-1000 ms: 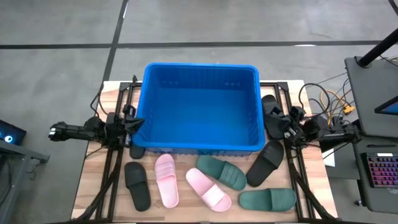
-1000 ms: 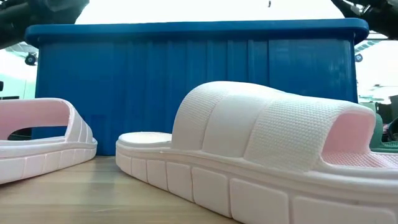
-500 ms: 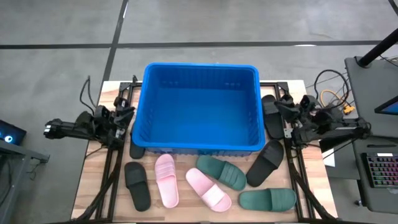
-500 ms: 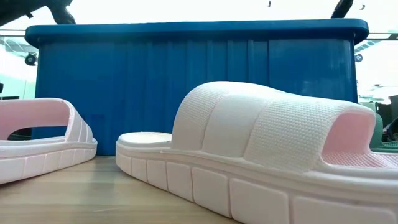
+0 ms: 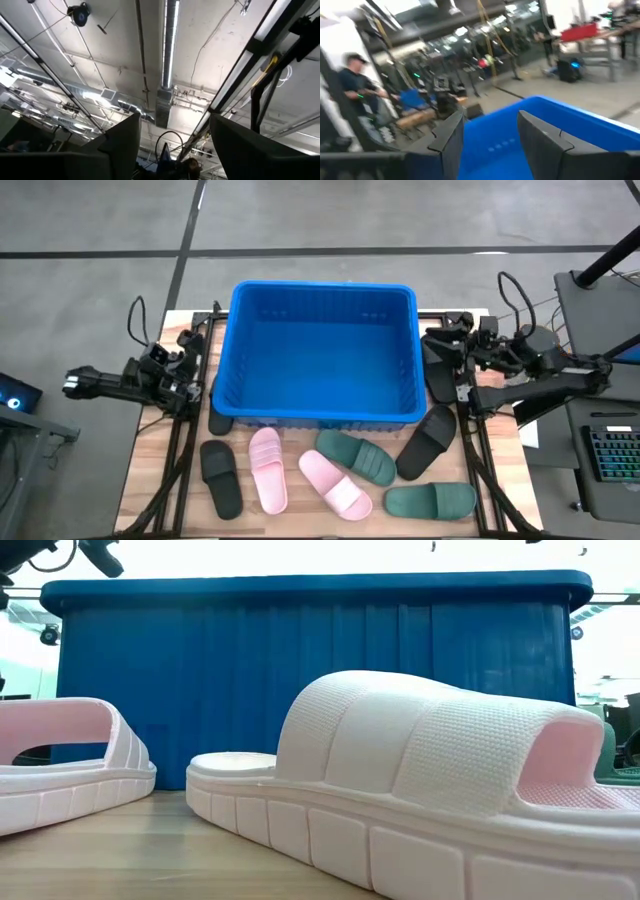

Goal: Pick and place slides into bin
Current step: Put the black slide into the blue bin

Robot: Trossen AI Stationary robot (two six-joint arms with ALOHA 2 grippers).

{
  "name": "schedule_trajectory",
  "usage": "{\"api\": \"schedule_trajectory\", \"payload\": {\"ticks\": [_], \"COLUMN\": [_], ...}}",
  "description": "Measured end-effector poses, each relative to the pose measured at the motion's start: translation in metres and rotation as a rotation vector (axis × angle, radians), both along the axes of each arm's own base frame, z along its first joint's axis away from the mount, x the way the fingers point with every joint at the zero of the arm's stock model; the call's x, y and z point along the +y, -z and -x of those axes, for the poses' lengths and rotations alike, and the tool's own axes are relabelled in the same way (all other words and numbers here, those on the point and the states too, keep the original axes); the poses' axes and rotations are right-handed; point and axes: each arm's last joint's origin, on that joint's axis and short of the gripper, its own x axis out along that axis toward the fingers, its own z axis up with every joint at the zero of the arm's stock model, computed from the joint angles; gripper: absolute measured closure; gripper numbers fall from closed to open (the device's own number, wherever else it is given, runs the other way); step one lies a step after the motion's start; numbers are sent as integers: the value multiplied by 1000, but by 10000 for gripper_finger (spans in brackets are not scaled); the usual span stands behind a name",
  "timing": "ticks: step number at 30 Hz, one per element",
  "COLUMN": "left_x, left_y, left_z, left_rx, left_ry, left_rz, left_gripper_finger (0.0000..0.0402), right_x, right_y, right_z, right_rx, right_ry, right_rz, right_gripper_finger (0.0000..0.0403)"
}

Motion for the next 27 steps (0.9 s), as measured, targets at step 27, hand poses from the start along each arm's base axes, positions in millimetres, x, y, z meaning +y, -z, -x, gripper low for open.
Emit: {"api": "schedule_trajectory", "payload": {"ticks": [27], "left_x": [-1], "left_y": [6], "left_z": [-14], "left_rx": [61], "left_ry": [45], "left_rz": [58], "left_gripper_finger": [180], "right_x": [-8], "right_y": [-5], "right_z": [42], "right_rx": [719], "right_ry": [319], "right_rz": [-281], "right_gripper_finger": [257]}}
